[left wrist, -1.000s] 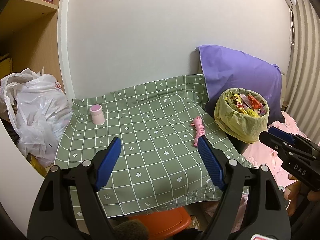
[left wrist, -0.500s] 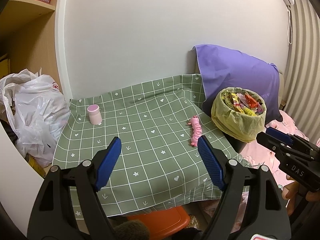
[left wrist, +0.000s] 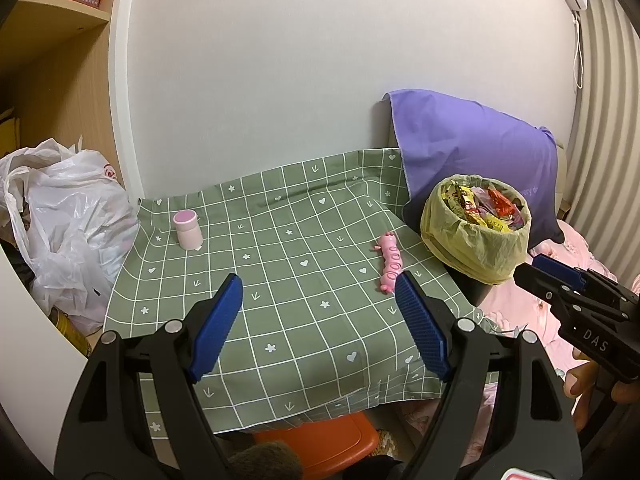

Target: Collect trash

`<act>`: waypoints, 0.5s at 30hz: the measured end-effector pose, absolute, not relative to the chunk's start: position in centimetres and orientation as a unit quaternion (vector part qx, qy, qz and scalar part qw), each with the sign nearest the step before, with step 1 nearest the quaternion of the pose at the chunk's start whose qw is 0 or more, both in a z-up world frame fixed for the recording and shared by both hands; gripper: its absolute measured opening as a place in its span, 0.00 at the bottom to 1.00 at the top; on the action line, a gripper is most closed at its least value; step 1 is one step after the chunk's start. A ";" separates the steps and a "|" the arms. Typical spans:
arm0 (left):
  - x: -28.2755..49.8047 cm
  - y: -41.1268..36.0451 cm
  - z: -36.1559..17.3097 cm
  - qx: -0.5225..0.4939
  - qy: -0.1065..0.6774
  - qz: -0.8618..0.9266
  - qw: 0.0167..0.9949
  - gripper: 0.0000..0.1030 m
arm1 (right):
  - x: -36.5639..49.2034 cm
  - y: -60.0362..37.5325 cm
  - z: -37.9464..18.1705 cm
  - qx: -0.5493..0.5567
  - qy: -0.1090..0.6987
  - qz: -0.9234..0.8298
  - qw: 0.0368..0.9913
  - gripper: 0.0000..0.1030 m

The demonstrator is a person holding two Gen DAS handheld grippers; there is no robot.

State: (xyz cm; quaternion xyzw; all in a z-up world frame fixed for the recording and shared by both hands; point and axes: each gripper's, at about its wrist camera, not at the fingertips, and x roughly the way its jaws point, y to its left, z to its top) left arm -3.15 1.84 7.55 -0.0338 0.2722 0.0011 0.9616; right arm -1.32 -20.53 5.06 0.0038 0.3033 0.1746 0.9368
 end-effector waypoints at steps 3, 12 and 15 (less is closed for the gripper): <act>-3.2 1.8 7.6 -0.034 0.273 0.001 0.962 0.72 | -1.3 -20.6 5.1 0.003 0.303 0.175 0.937 0.40; -3.0 1.8 7.6 -0.033 0.273 0.003 0.962 0.72 | -1.2 -20.5 5.1 0.002 0.303 0.174 0.937 0.40; -2.9 1.8 7.5 -0.032 0.272 0.006 0.962 0.72 | -1.2 -20.5 5.1 0.000 0.303 0.173 0.937 0.40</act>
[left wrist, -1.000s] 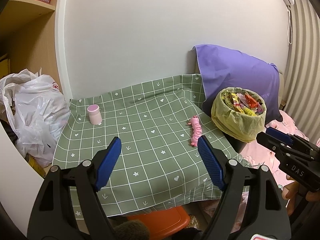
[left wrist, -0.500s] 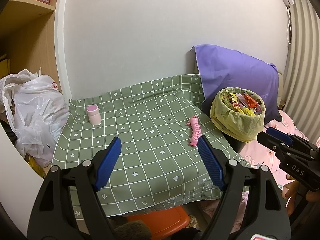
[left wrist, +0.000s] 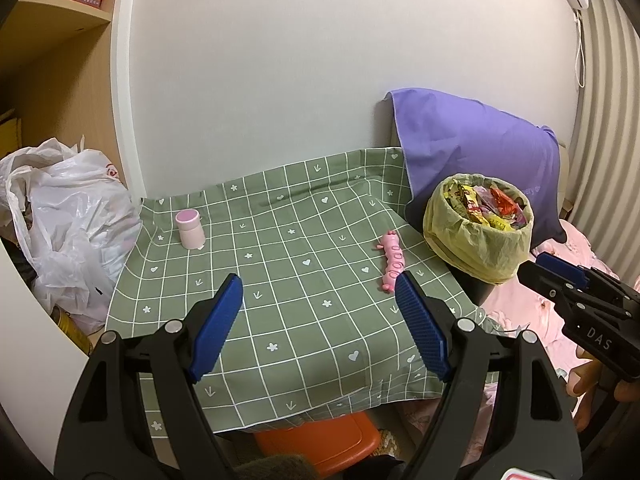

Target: Collect trash

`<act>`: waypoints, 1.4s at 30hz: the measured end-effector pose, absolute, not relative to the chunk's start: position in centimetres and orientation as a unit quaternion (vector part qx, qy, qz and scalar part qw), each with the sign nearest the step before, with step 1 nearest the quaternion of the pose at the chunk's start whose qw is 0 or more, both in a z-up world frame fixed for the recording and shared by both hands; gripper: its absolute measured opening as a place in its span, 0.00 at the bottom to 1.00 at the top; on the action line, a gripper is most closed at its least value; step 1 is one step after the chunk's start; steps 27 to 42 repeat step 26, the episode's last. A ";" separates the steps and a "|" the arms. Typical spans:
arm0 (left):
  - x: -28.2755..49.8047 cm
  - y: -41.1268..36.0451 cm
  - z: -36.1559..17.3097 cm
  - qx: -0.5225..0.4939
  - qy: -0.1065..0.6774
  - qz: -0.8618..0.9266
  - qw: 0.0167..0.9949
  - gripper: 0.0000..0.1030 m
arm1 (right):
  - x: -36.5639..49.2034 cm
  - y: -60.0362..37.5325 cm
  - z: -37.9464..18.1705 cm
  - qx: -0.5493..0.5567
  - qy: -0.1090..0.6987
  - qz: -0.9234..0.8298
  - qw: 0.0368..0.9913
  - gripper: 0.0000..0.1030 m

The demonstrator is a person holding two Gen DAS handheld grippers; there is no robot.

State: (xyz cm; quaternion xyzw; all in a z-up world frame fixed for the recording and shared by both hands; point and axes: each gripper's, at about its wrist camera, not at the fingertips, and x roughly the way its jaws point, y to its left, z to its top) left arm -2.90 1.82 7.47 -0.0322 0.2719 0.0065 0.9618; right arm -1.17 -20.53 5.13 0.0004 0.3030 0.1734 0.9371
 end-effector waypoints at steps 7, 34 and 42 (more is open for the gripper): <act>-2.8 2.3 7.4 -0.030 0.269 0.017 0.962 0.72 | -0.8 -20.6 5.1 0.003 0.303 0.174 0.937 0.40; 4.0 7.5 1.4 -0.086 0.354 0.042 0.930 0.73 | 6.2 -17.4 1.6 -0.031 0.336 0.194 0.921 0.42; 4.0 7.5 1.4 -0.086 0.354 0.042 0.930 0.73 | 6.2 -17.4 1.6 -0.031 0.336 0.194 0.921 0.42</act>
